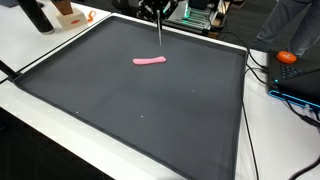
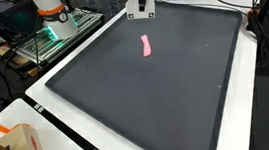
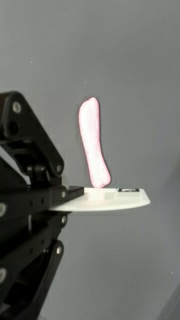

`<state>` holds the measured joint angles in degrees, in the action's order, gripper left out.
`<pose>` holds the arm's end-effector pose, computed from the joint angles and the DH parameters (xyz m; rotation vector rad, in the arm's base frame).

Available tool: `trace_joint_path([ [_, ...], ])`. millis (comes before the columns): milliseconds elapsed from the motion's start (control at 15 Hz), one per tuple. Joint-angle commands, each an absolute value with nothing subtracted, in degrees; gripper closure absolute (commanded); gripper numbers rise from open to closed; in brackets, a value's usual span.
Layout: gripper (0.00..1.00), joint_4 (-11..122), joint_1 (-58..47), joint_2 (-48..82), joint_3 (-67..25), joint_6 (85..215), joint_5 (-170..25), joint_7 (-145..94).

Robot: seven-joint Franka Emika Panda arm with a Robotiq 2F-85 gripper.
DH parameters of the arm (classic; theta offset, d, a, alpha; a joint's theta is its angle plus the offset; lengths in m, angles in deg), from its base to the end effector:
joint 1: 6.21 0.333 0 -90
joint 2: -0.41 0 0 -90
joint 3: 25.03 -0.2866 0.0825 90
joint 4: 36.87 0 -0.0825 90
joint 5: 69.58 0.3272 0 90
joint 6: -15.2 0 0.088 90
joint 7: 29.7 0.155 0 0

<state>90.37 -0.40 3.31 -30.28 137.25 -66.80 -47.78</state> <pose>0.4561 0.0934 0.3015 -2.9935 -0.7328 0.2131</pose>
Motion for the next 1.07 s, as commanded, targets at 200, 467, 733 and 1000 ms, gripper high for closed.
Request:
trace_joint_path([
  [200, 0.99, 93.2, -2.2, 7.0, -30.4, 139.9, -63.0, -55.6],
  [467, 0.99, 94.2, -2.9, 9.2, -30.5, 142.4, -62.8, -57.1],
  [733, 0.99, 94.4, -3.3, 11.3, -30.9, 146.2, -61.7, -56.3],
  [1000, 0.99, 94.6, -3.3, 12.8, -30.9, 149.4, -63.0, -55.3],
])
